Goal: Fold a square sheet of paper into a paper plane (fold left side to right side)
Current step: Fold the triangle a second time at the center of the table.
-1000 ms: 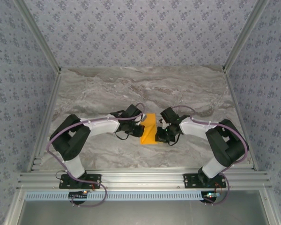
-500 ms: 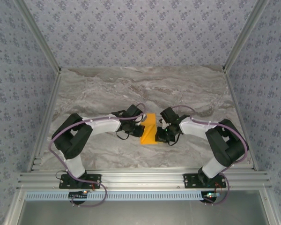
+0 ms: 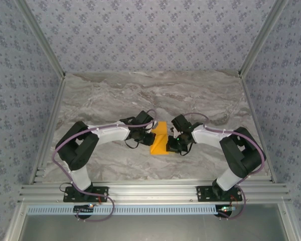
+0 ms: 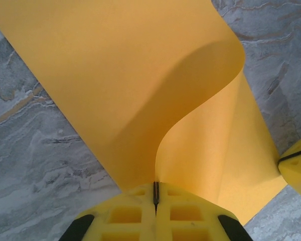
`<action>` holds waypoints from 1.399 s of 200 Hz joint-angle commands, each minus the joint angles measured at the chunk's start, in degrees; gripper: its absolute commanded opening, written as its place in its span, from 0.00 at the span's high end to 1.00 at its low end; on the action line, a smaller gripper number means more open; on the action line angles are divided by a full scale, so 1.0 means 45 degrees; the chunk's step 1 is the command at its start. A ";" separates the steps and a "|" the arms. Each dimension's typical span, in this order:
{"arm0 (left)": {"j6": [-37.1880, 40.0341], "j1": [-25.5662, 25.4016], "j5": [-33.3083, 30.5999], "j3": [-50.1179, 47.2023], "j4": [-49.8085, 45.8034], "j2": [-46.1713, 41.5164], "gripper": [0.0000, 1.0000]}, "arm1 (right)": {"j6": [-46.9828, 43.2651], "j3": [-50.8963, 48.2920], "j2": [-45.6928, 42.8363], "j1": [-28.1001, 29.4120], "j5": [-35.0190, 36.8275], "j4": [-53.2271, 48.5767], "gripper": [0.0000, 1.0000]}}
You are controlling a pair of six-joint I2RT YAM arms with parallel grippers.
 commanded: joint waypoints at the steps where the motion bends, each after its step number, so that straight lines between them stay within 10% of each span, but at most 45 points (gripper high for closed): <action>1: 0.0247 0.0071 -0.0185 0.0314 -0.0303 0.0239 0.99 | -0.0199 0.0030 0.0402 0.0116 0.0431 -0.0785 0.88; 197: 0.0286 0.0058 -0.0156 0.0143 -0.0183 0.0693 0.99 | -0.0199 0.0106 -0.0691 -0.0188 -0.0253 0.0000 0.88; 280: 0.0291 0.0071 0.0042 0.0184 -0.0146 0.0762 0.99 | 0.1957 -0.0186 -0.0308 -0.0647 -0.1434 0.4874 0.90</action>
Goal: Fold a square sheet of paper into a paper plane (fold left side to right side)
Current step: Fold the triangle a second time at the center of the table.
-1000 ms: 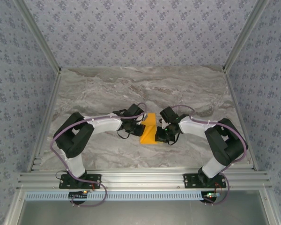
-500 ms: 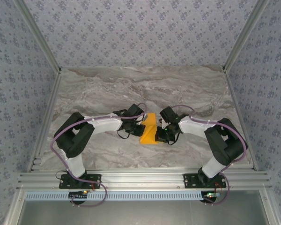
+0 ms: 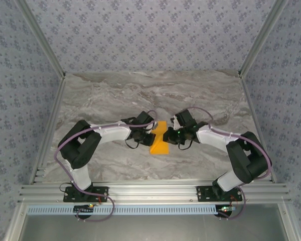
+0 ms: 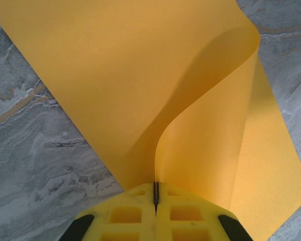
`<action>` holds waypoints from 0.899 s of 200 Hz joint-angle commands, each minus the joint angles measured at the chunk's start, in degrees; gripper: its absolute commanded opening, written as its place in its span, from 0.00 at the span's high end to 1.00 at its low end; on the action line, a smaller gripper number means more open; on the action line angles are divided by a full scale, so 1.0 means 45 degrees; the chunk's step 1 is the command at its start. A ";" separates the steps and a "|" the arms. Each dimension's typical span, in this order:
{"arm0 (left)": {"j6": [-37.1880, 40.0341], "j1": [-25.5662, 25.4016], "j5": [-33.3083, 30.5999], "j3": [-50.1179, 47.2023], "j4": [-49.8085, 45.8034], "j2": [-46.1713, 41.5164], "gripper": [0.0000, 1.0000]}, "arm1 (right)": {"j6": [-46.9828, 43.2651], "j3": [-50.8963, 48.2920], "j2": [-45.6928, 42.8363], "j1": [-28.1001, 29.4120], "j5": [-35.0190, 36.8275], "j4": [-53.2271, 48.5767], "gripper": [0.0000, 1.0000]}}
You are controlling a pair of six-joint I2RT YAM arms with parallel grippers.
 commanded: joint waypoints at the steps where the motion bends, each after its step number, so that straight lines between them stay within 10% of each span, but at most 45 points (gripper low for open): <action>1: 0.0264 0.0049 0.0092 0.0123 -0.0147 0.0363 0.99 | 0.1039 -0.0015 0.0658 -0.0073 -0.0442 0.1989 0.90; 180: 0.0357 0.0031 0.0172 0.0228 -0.0210 0.0495 0.98 | 0.0213 0.1338 0.2932 0.0427 0.0126 0.0732 0.90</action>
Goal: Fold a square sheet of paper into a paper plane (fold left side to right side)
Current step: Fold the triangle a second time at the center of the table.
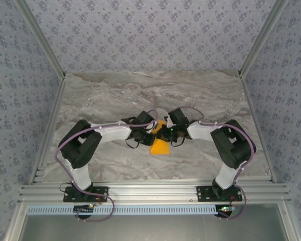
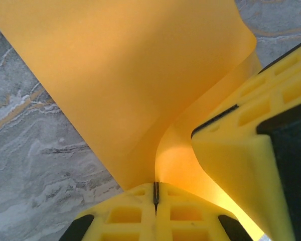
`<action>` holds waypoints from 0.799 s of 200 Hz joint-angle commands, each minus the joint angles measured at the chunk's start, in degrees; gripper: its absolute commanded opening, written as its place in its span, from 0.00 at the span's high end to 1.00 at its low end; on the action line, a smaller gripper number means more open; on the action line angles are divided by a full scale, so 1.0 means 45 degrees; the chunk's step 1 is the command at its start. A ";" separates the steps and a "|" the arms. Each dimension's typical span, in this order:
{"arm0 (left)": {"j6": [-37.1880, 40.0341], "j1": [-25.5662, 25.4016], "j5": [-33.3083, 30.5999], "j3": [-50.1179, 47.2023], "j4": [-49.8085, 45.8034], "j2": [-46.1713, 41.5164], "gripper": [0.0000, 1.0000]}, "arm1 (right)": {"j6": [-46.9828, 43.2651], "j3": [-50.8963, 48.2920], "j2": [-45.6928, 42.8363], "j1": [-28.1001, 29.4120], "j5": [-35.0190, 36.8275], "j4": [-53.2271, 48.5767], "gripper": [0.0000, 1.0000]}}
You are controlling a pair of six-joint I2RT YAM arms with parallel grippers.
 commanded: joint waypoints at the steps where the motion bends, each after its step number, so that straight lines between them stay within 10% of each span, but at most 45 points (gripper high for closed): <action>1: 0.0266 0.0012 0.0072 0.0131 -0.0247 0.0383 0.98 | -0.0518 0.0306 0.0270 0.0071 0.0408 -0.0930 0.90; 160: 0.0055 0.0011 -0.0464 0.0372 -0.0738 -0.0227 0.84 | -0.0824 -0.0153 0.0305 0.0051 0.1194 -0.1823 0.90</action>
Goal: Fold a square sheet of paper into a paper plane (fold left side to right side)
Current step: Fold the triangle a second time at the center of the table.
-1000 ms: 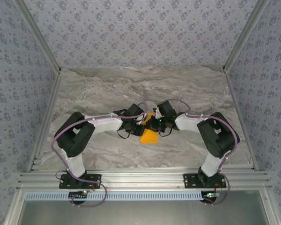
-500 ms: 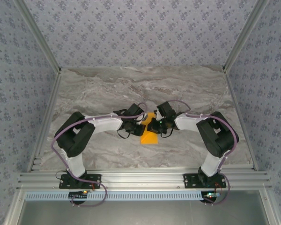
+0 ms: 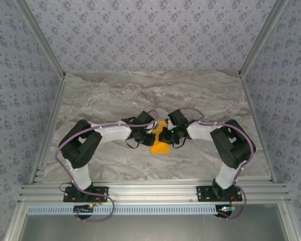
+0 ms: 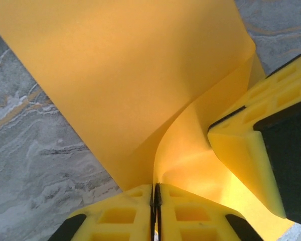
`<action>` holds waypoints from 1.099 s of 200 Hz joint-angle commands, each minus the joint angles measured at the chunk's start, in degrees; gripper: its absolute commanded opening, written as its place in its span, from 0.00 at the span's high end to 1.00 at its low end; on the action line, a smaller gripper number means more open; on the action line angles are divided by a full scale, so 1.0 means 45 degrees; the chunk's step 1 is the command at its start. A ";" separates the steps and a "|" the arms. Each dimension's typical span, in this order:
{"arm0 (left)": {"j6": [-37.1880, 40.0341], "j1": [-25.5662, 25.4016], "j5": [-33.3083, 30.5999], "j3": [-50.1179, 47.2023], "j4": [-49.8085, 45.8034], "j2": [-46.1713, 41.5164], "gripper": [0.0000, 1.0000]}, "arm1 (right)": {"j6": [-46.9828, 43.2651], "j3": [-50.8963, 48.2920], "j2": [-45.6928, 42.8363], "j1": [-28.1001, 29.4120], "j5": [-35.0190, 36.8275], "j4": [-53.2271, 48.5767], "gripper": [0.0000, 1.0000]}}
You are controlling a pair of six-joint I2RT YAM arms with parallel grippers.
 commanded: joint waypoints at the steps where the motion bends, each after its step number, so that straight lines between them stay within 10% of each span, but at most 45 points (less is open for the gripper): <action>1: -0.0029 0.0012 -0.0422 0.0368 -0.0731 -0.0254 0.83 | -0.0161 -0.0186 0.0264 0.0027 0.0541 -0.0750 0.90; 97: -0.1140 0.0015 0.1405 -0.0171 -0.1119 -0.2926 0.71 | -0.0187 -0.0223 0.0259 0.0024 0.0500 -0.0639 0.90; 220: -0.2180 -0.0027 0.4434 -0.0816 0.0902 -0.1122 0.72 | -0.0187 -0.0155 0.0363 0.0043 0.0443 -0.0693 0.90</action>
